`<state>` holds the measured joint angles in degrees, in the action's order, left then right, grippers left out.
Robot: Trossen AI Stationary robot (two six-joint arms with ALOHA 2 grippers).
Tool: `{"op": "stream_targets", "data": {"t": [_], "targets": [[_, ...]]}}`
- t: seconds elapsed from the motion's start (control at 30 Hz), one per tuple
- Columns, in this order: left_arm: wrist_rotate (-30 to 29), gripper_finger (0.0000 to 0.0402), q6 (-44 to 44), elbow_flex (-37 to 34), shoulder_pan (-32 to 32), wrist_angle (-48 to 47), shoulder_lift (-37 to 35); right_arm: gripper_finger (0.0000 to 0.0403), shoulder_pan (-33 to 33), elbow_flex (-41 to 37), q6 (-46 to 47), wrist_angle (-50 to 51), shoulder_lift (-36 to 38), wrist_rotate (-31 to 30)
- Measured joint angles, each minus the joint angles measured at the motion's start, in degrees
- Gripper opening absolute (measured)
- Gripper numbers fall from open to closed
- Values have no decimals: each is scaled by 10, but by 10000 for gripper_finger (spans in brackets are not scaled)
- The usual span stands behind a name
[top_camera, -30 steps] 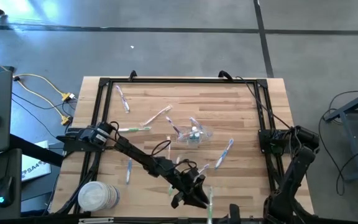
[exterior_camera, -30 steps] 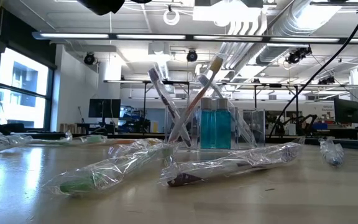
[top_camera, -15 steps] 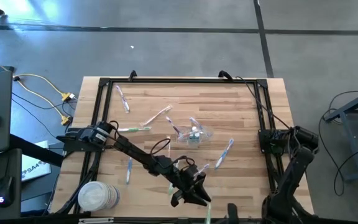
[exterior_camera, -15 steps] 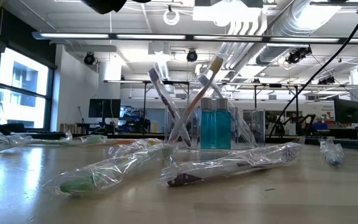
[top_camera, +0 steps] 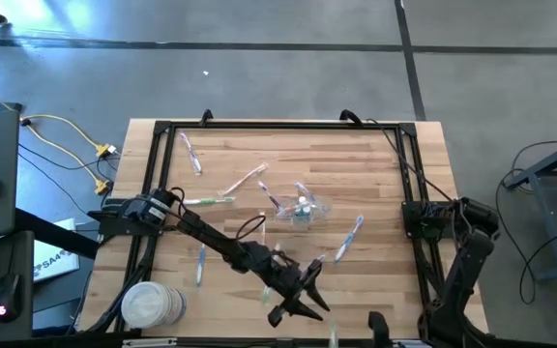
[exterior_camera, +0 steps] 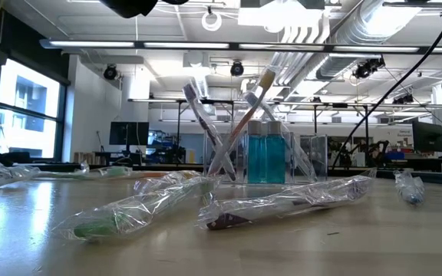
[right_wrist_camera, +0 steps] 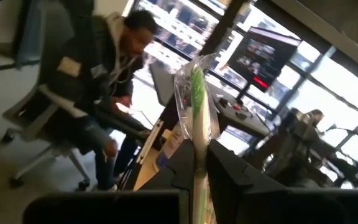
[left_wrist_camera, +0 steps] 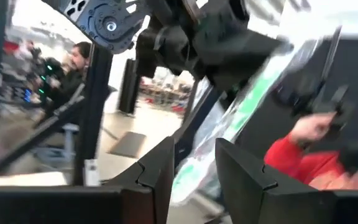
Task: Pick & Place toothbrushing station
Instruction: Put the bottom right green toothbrush into the wire organizer
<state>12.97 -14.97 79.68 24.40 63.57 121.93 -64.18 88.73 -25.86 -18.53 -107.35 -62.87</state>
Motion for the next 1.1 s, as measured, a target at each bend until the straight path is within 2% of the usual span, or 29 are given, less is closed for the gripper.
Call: {"op": "stream_targets", "data": {"t": [0.1, 0.23, 0.43, 1.1], "targets": [[-1, 118, 43, 0, 0, -14, 0, 18, 9, 0, 29, -5, 0, -3], [2, 118, 53, 0, 0, -21, 0, 18, 18, 0, 61, -4, 0, -11], [4, 118, 120, 0, 8, -21, 0, 18, 21, 0, 67, -6, 0, -76], [-1, 118, 121, 0, 7, -22, 1, 18, 53, 0, 92, -12, 0, -89]]}}
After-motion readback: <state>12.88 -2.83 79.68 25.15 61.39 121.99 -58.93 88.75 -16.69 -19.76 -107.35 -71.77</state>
